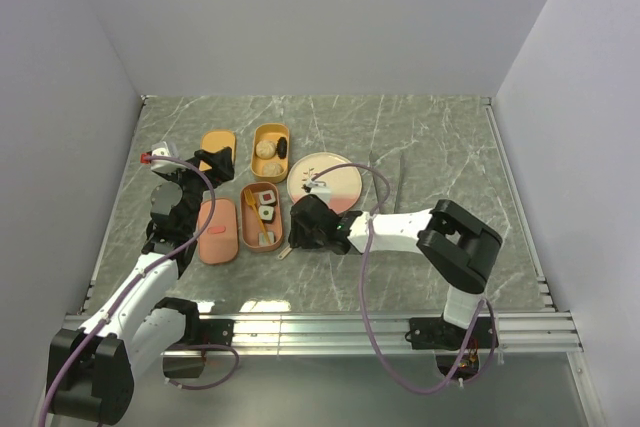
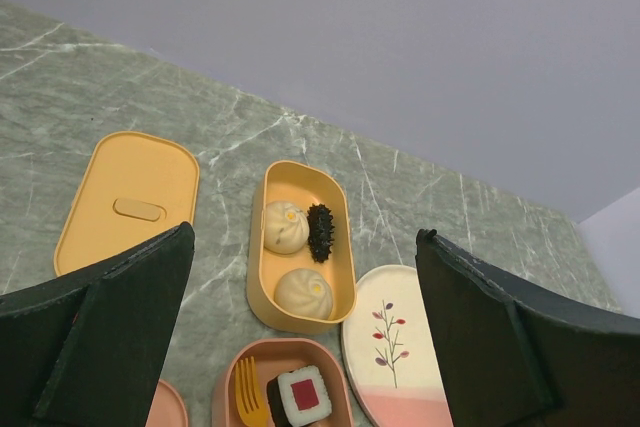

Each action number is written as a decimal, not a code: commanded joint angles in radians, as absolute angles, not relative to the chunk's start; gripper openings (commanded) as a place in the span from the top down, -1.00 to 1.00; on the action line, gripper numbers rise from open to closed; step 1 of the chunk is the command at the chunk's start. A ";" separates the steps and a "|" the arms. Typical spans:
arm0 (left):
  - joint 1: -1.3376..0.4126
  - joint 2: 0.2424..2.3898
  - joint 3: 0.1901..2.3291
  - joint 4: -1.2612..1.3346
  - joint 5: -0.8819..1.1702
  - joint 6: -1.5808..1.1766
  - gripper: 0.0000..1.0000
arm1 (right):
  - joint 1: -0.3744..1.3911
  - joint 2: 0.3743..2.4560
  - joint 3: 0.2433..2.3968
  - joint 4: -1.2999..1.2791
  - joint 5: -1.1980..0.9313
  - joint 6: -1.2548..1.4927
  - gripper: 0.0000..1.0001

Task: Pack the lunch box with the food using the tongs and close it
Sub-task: Pick up a utensil with the right arm, then place the utensil into the lunch box

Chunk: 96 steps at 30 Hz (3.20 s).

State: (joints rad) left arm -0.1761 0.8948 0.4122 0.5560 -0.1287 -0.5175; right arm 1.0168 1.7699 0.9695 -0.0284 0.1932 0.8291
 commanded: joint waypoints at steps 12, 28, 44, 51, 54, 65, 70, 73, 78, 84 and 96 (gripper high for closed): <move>-0.172 0.890 0.430 0.584 -0.124 -0.517 -0.99 | 1.014 1.838 1.068 -0.109 0.298 0.836 -0.06; -0.170 0.874 0.428 0.578 -0.127 -0.514 -0.99 | 1.008 1.985 1.230 -0.262 0.334 0.813 -0.06; -0.170 0.870 0.426 0.574 -0.137 -0.514 -0.99 | 1.008 2.016 1.258 -0.433 0.400 0.798 0.20; -0.170 0.871 0.426 0.577 -0.135 -0.515 -0.99 | 1.008 1.942 1.184 -0.442 0.414 0.810 0.29; -0.172 0.870 0.425 0.578 -0.135 -0.514 -0.99 | 1.008 1.934 1.175 -0.428 0.393 0.799 0.30; -0.170 0.865 0.425 0.577 -0.137 -0.514 -0.99 | 1.008 1.962 1.152 -0.344 0.292 0.746 0.55; -0.170 0.865 0.425 0.577 -0.137 -0.514 -0.99 | 1.009 1.924 1.160 -0.371 0.328 0.718 0.88; -0.170 0.864 0.425 0.577 -0.140 -0.514 -0.99 | 1.011 1.885 1.178 -0.413 0.377 0.701 0.90; -0.170 0.865 0.425 0.575 -0.140 -0.512 -0.99 | 1.012 1.798 1.215 -0.423 0.431 0.640 0.91; -0.170 0.861 0.425 0.574 -0.143 -0.511 -0.99 | 1.019 1.781 1.284 -0.344 0.384 0.555 0.91; -0.170 0.868 0.425 0.575 -0.141 -0.515 -0.99 | 1.045 1.903 1.480 -0.267 0.261 0.480 0.90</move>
State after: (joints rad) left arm -0.1753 0.8791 0.4122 0.5545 -0.1364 -0.5175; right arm 1.0370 1.8622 1.4155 -0.3107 0.2958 0.5163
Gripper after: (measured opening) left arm 0.994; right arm 0.225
